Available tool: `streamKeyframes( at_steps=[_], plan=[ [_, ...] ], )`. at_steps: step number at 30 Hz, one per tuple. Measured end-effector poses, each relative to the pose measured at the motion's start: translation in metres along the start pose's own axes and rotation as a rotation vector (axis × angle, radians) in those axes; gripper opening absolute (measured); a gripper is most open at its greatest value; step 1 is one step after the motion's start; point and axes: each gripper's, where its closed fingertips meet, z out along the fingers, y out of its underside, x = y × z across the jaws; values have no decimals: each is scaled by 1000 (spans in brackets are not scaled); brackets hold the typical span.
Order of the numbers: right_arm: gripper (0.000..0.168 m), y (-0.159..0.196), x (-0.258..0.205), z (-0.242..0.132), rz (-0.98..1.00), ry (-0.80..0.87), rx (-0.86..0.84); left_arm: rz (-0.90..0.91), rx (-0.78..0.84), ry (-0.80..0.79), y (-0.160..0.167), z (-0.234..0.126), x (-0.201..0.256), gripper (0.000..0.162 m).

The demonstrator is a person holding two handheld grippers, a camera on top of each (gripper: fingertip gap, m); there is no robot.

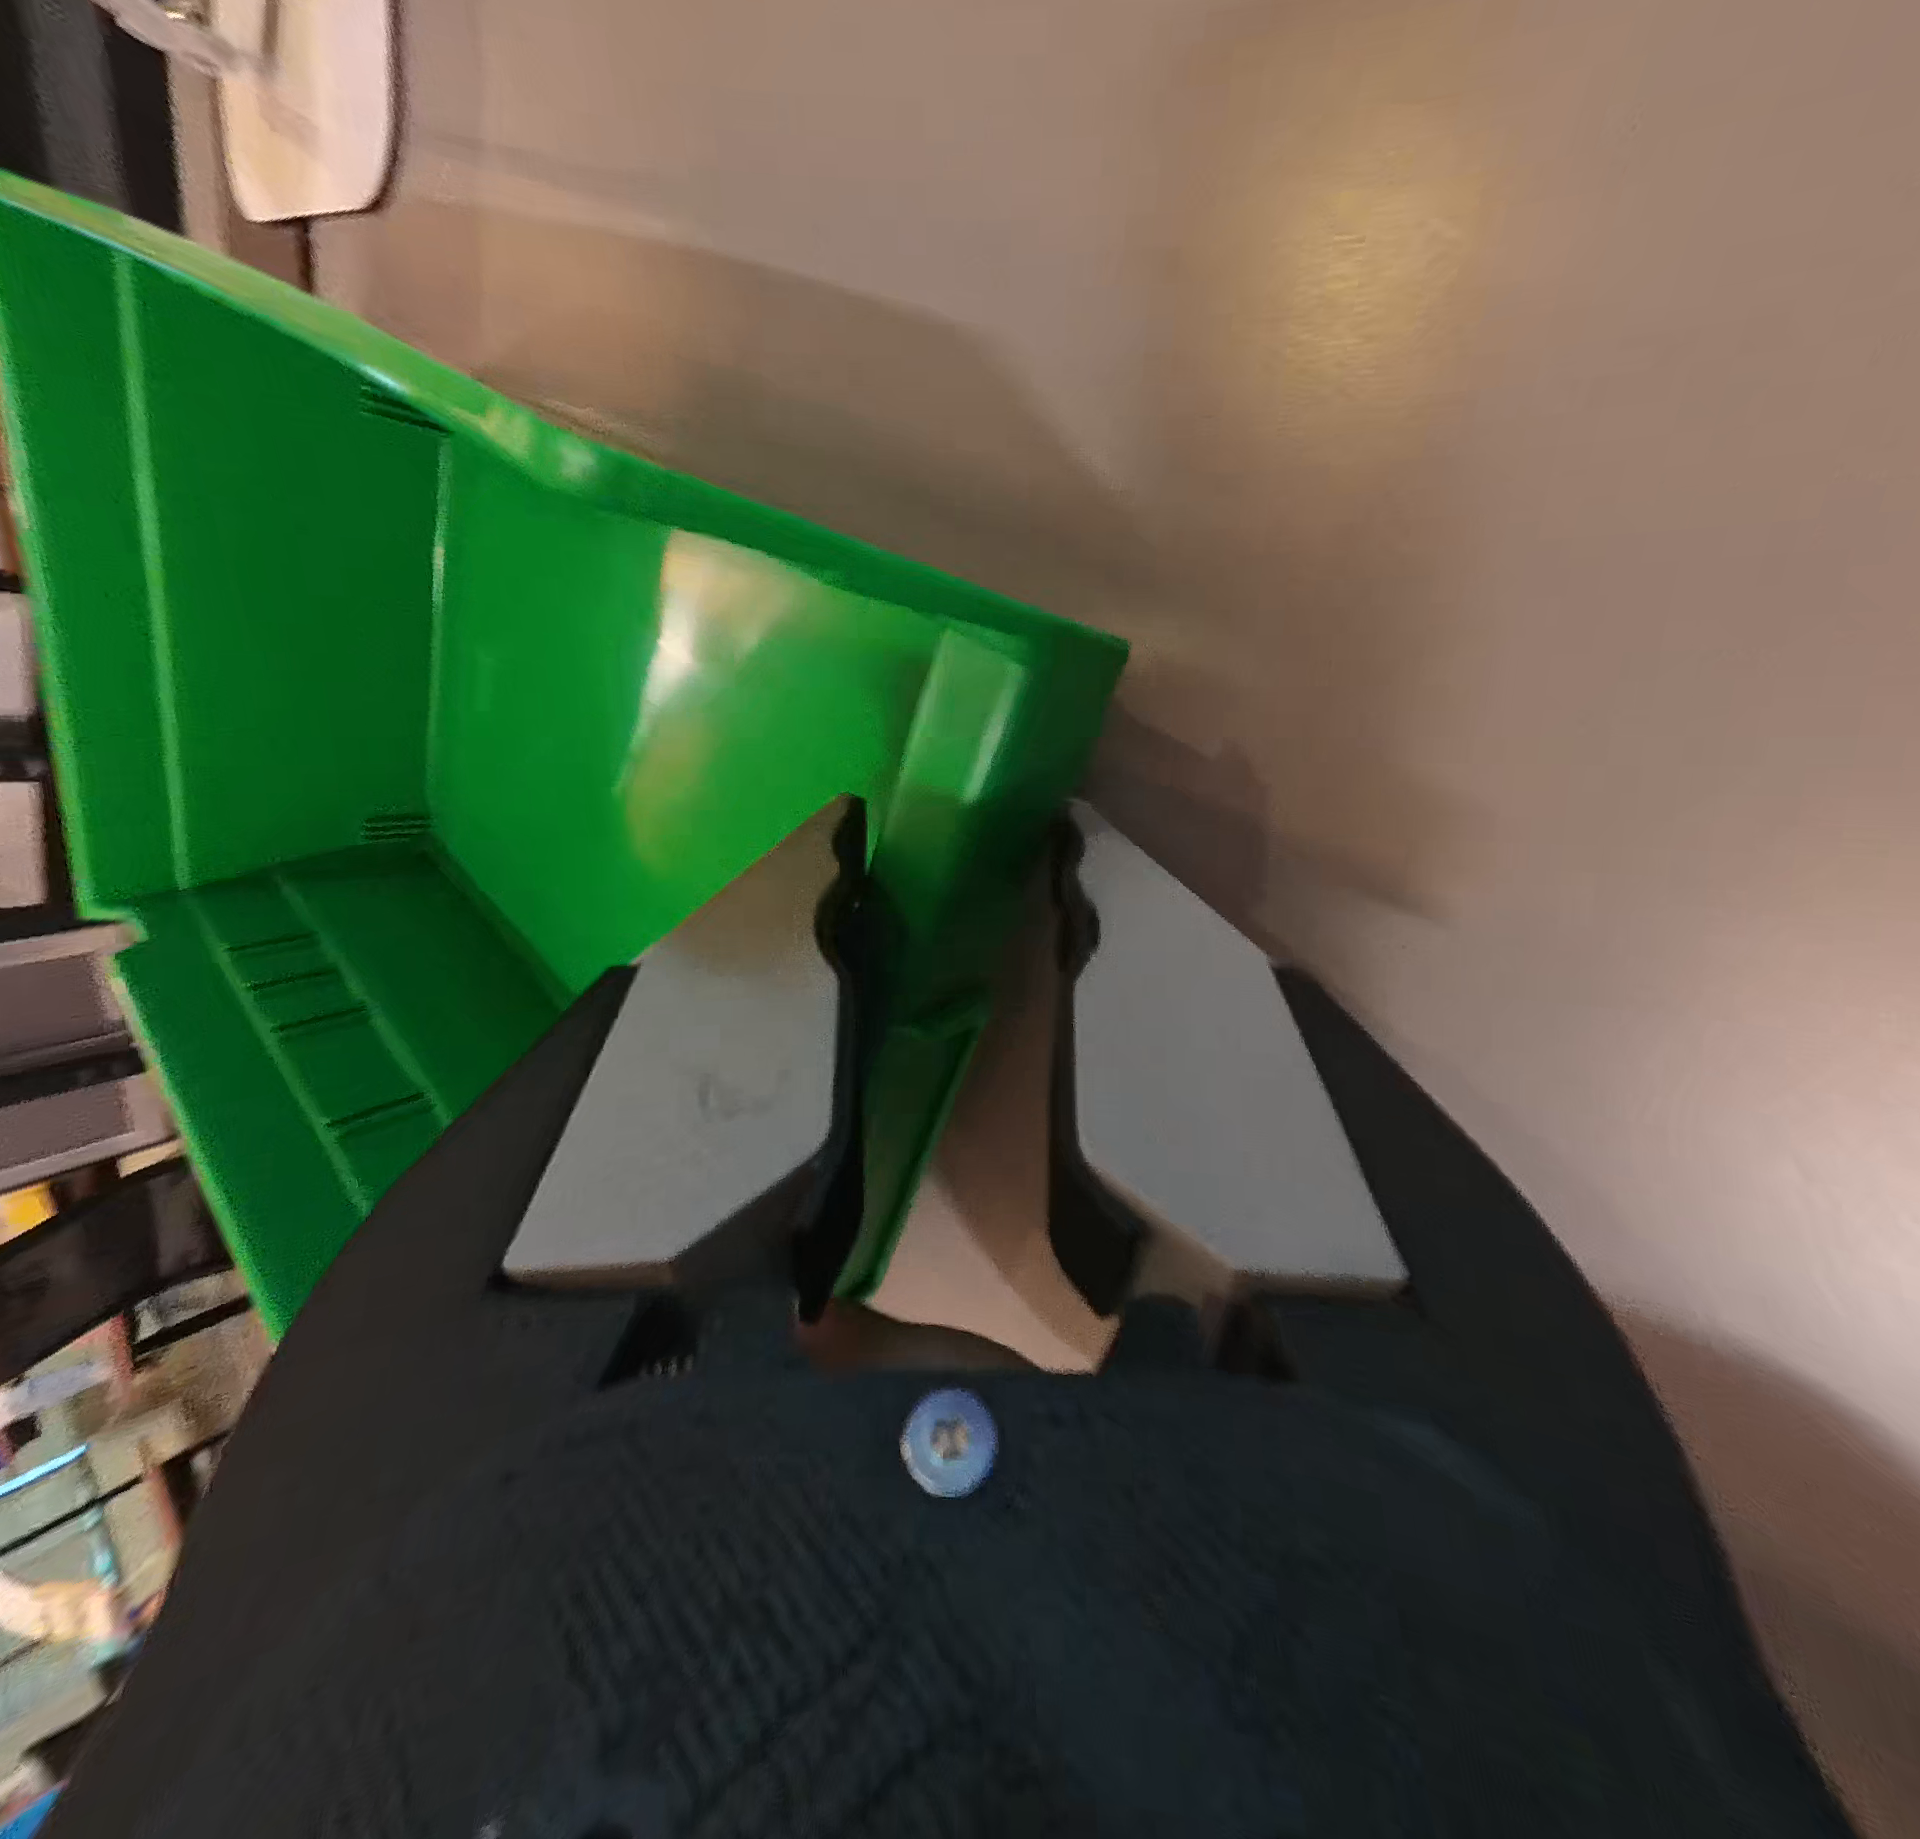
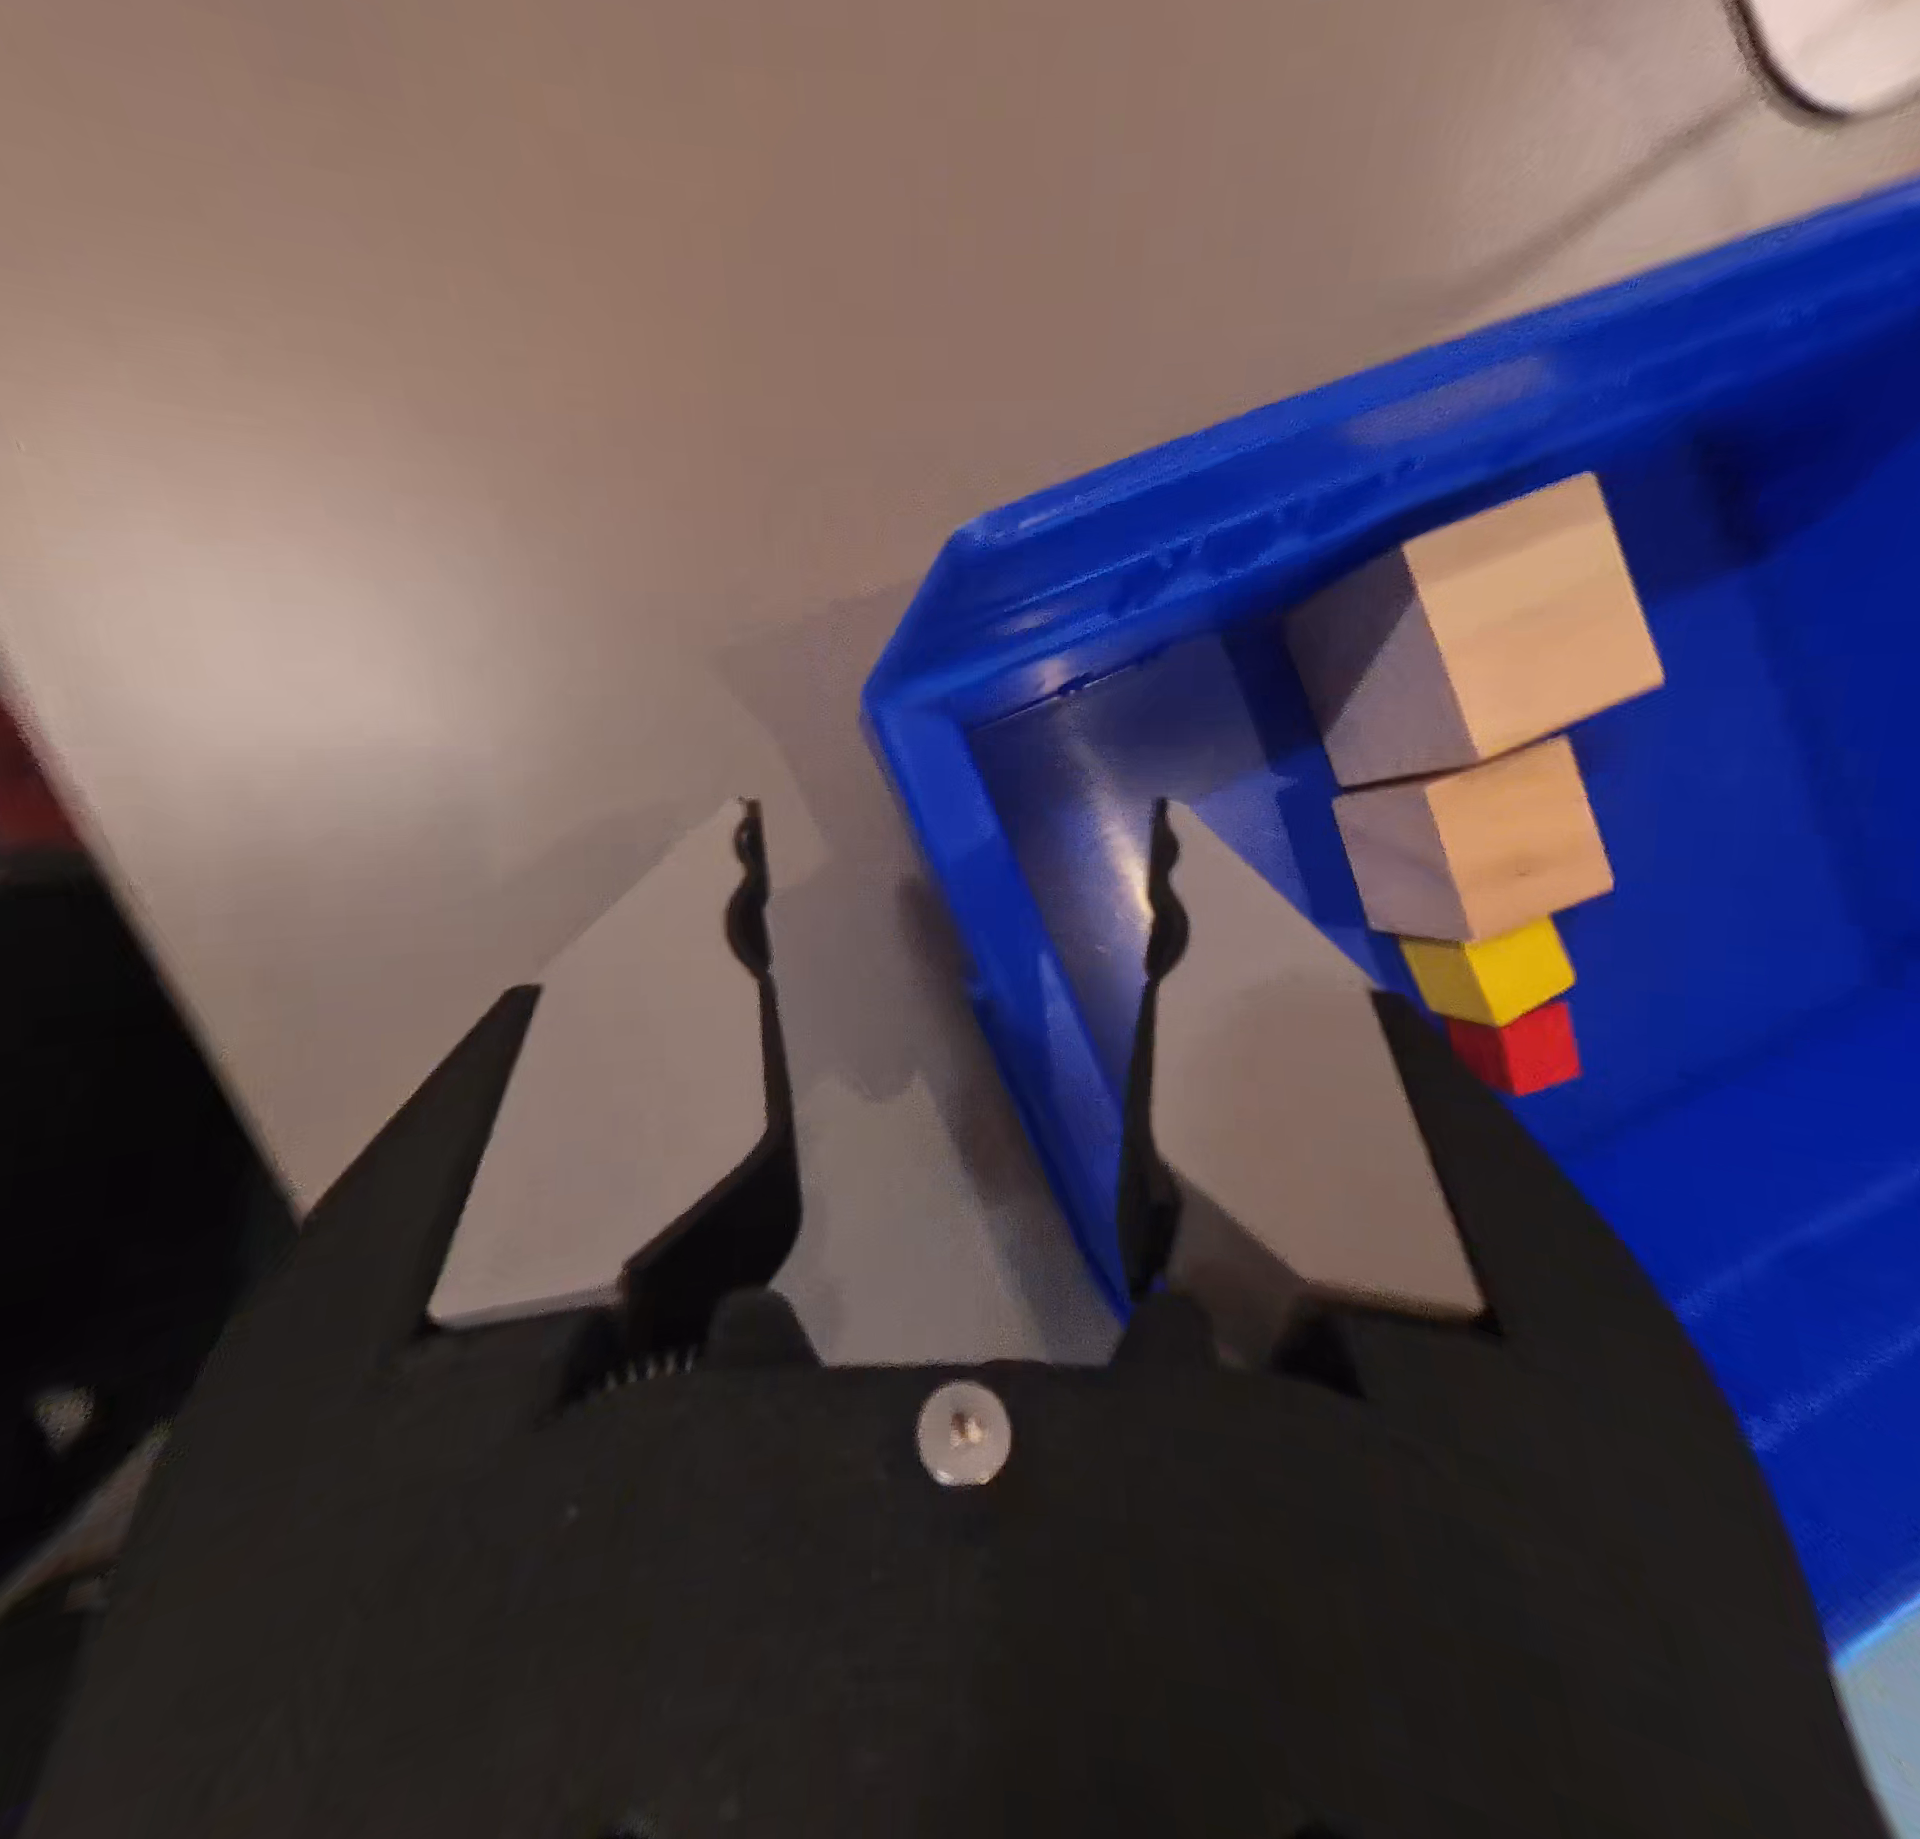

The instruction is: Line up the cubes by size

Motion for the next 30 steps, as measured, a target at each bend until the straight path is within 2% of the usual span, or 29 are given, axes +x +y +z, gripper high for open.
streamKeyframes(
  at_steps=[2,4,6,8,11,14,20,24,27,30],
  plan=[
    [57,0,-1,18,24,110,-13,-1,-22,-72,-2,5,-6,33],
    [32,2,-3,31,-7,177,-37,-3,-46,-122,-8,5,-7,32],
    [33,-2,-2,37,-44,233,-44,-3,-38,-118,-18,1,1,29],
    [30,-12,-13,42,-86,217,-29,-5,17,-137,-38,-10,3,27],
    [26,-40,-44,54,-195,196,4,-145,174,-233,-76,-44,-22,26],
    [23,-73,-76,70,-257,176,22,-129,328,-262,-111,-84,-42,26],
    [23,-144,-139,104,-359,85,75,-3,493,-351,-201,-182,-75,26],
    [23,-192,-167,131,-430,30,111,100,594,-314,-278,-239,-70,26],
    [23,-232,-185,153,-452,5,115,189,616,-232,-340,-250,-36,26],
    [24,-269,-201,174,-473,18,100,253,621,-129,-400,-231,16,26]
  ],
)
